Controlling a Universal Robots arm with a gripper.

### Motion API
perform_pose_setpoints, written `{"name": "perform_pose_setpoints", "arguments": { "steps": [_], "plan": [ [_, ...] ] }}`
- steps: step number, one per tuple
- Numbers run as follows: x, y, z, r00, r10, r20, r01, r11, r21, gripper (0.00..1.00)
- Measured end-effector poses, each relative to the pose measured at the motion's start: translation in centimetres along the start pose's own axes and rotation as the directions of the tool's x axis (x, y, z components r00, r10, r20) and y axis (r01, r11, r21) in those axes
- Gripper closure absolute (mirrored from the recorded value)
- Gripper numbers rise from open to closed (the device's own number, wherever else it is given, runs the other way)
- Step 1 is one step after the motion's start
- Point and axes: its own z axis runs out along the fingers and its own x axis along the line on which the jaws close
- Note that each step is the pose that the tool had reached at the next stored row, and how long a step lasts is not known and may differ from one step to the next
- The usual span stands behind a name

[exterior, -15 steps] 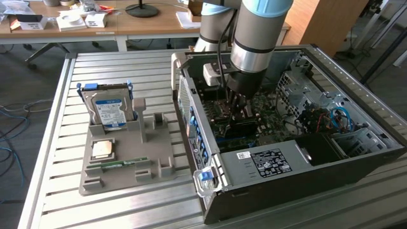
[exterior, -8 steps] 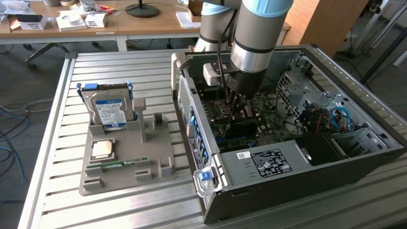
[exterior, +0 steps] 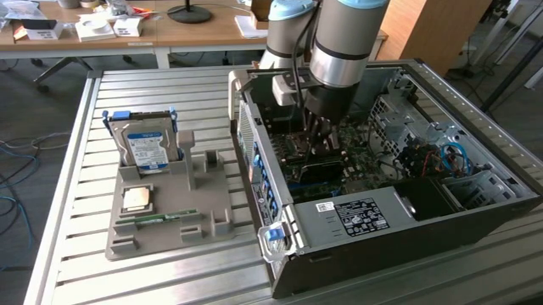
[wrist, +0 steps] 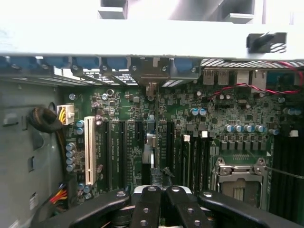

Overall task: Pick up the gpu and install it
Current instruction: 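Press down on the gpu until it lock into place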

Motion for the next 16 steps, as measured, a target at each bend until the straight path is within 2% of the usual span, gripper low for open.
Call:
{"name": "perform_pose_setpoints", "arguments": {
  "steps": [16],
  "plan": [
    [0.0, -0.09, -3.63, 1.0, 0.0, 0.0, 0.0, 1.0, -0.0001, 0.89]
  ]
}}
